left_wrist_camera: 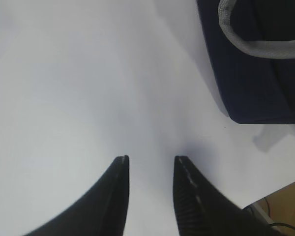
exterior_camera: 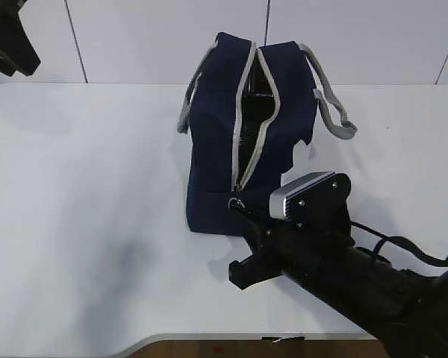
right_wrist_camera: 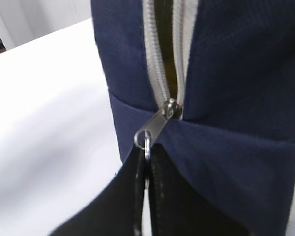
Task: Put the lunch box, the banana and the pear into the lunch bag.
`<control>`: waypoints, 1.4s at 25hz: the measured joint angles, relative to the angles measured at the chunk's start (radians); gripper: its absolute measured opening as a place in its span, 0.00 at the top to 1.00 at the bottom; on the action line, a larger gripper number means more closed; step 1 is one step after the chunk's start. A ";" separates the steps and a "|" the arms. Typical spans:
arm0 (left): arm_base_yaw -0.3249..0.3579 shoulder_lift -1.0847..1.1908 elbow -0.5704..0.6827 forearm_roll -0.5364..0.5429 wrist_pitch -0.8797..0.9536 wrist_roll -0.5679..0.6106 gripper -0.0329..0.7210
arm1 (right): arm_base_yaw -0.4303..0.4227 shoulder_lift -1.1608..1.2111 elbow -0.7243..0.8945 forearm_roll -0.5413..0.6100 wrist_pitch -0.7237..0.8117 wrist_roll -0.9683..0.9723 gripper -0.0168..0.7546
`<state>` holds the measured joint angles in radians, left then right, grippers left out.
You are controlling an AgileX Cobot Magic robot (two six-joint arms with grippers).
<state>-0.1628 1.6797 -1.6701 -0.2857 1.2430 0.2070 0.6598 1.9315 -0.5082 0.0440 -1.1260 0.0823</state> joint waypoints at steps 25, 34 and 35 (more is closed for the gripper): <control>0.000 0.000 0.000 -0.071 0.000 0.000 0.64 | 0.000 -0.482 -0.046 -0.036 0.704 0.000 0.97; 0.000 0.000 0.004 -0.079 0.000 0.004 0.64 | 0.000 -0.501 -0.236 -0.067 0.922 0.000 0.97; 0.000 0.000 0.009 -0.079 0.000 0.006 0.64 | 0.000 -0.501 -0.259 -0.070 0.939 0.000 0.97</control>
<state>-0.1628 1.6797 -1.6611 -0.3650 1.2430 0.2128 0.6598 1.4300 -0.7668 -0.0257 -0.1873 0.0823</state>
